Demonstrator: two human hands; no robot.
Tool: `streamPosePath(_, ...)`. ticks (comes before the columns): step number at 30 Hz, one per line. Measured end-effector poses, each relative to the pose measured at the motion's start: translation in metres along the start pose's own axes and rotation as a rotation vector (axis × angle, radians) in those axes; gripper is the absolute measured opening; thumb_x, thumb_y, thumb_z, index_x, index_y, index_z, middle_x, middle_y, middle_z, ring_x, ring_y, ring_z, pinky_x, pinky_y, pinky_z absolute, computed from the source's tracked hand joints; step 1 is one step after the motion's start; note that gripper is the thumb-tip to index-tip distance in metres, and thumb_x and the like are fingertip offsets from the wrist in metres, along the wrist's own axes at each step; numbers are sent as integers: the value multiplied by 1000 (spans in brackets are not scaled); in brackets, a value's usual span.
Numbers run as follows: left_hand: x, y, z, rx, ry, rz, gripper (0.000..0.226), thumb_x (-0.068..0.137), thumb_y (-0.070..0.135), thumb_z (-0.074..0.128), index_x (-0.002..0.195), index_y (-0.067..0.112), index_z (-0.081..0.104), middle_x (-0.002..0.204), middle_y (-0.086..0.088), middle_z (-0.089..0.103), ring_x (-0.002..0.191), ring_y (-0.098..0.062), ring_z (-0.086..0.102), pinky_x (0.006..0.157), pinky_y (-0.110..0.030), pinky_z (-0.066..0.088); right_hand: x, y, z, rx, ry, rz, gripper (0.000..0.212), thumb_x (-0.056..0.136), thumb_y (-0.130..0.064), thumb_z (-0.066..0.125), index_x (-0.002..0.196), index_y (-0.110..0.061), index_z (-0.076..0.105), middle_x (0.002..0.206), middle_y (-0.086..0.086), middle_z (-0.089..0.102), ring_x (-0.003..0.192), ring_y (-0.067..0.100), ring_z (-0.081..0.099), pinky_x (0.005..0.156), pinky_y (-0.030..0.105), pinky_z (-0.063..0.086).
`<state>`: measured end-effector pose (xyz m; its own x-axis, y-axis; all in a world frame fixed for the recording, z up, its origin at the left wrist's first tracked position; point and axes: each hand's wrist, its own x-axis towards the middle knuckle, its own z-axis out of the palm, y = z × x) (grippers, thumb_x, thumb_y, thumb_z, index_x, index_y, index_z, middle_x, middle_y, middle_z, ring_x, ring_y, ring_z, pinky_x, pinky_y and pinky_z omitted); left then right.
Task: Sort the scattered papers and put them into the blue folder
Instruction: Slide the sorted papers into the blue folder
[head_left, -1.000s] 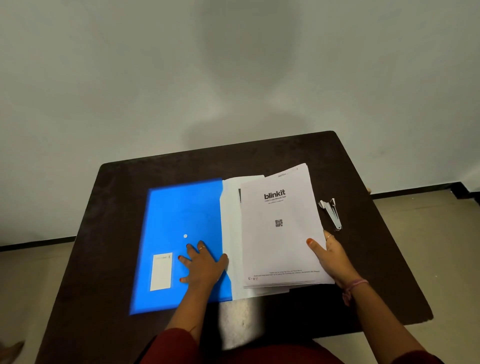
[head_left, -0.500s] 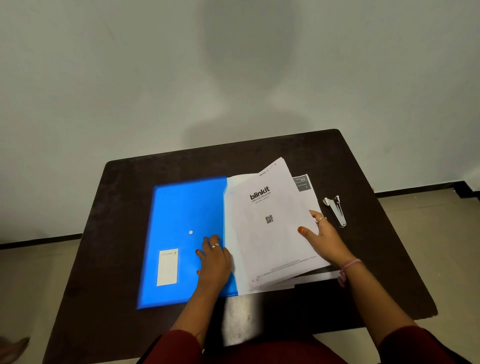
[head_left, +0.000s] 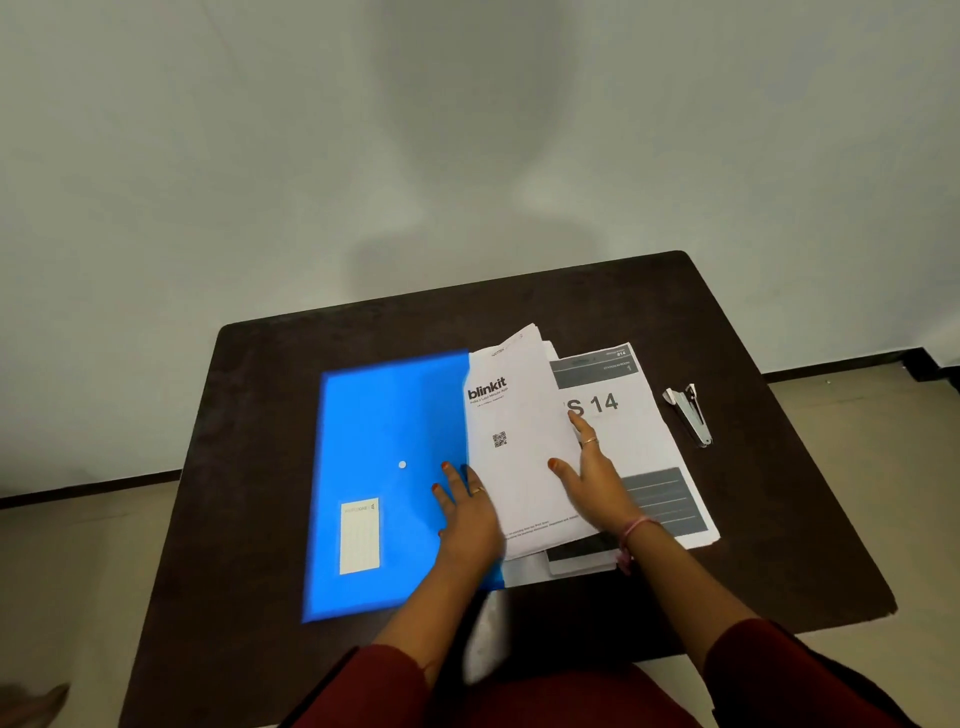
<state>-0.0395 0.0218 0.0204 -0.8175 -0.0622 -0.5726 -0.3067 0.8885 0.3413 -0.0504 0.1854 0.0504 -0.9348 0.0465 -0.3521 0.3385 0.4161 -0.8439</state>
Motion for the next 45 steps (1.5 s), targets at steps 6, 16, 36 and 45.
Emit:
streamPosePath(6, -4, 5, -4, -32, -53, 7, 79, 92, 0, 44, 147, -3, -13, 153, -19, -28, 141, -47, -17, 113, -56, 16, -4, -10, 37, -48, 3, -20, 69, 94, -14, 55, 150, -16, 13, 150, 6, 35, 132, 23, 43, 106, 30, 36)
streamPosePath(16, -13, 7, -7, -6, -49, 20, 90, 91, 2, 54, 149, 5, -15, 154, -12, -31, 143, -40, -17, 110, -58, 23, 1, -1, 48, -50, 228, 61, 60, 91, -8, 59, 144, -13, 31, 147, 7, 41, 133, 28, 43, 108, 33, 34)
streamPosePath(36, -14, 15, -11, 85, -67, 30, 83, 94, 14, 51, 149, 2, -11, 155, -8, -30, 145, -35, -17, 112, -62, 13, 15, -6, 76, -214, -106, 37, 56, 98, -15, 48, 147, -3, 25, 152, 13, 32, 139, 26, 33, 112, 27, 23)
streamPosePath(45, -15, 13, -12, 143, -56, 58, 87, 94, 22, 52, 149, 1, -12, 155, -13, -29, 144, -36, -17, 114, -59, 8, 12, -3, 91, -115, 206, 68, 34, 90, 0, 50, 124, 0, 57, 122, 16, 62, 113, 26, 57, 95, 26, 41)
